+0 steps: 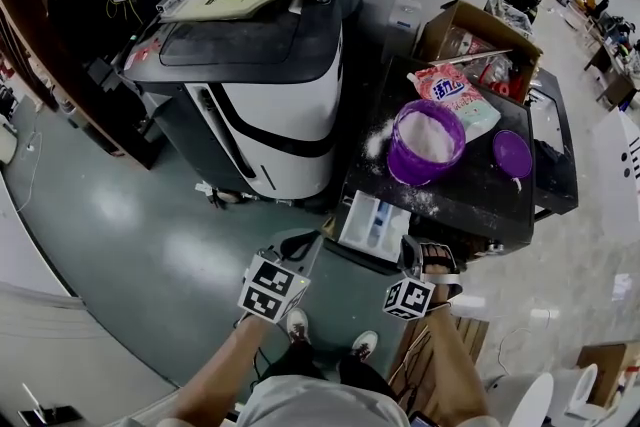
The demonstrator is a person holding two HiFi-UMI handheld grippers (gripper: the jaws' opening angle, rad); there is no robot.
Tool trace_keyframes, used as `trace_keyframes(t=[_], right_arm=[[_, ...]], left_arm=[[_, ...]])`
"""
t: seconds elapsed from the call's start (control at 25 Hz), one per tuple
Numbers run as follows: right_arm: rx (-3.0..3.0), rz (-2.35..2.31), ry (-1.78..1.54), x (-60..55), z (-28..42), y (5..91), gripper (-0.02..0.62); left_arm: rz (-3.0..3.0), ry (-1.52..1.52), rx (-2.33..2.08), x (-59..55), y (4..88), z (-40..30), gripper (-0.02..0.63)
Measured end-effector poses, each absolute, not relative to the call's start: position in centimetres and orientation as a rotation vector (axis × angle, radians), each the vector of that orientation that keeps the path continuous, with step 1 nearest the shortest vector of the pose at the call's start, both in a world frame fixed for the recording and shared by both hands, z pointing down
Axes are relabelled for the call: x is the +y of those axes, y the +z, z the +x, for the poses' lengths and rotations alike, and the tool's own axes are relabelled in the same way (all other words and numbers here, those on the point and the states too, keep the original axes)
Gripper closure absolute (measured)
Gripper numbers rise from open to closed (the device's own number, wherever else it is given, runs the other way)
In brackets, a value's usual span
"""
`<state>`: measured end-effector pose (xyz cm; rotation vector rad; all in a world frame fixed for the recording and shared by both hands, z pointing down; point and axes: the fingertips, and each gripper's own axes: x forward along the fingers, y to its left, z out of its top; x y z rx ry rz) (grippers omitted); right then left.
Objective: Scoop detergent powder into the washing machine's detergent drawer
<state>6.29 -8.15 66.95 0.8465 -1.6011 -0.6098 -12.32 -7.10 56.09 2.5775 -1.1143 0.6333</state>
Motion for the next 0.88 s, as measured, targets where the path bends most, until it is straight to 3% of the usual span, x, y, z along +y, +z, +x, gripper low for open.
trace_keyframes(t=[0.12,0.56,0.88], right_arm=[[-1.731,0.935,-0.422,-8.1,6.4,66.9,0.592],[-2.189,1.446,0.856,-8.3,8.5,65.1,0.592],[-2.300,1.532,0.926,-7.8,9.2,60.9,0.592]], left_arm=[[2.575,0.630,-1.119,-7.1,56.0,-12.5,0.597],[2.463,0.427,-1.055,-7.5,55.7,-12.2,0.597],[2.509,0.440,-1.068,-8.3,54.5,-11.7,0.597]])
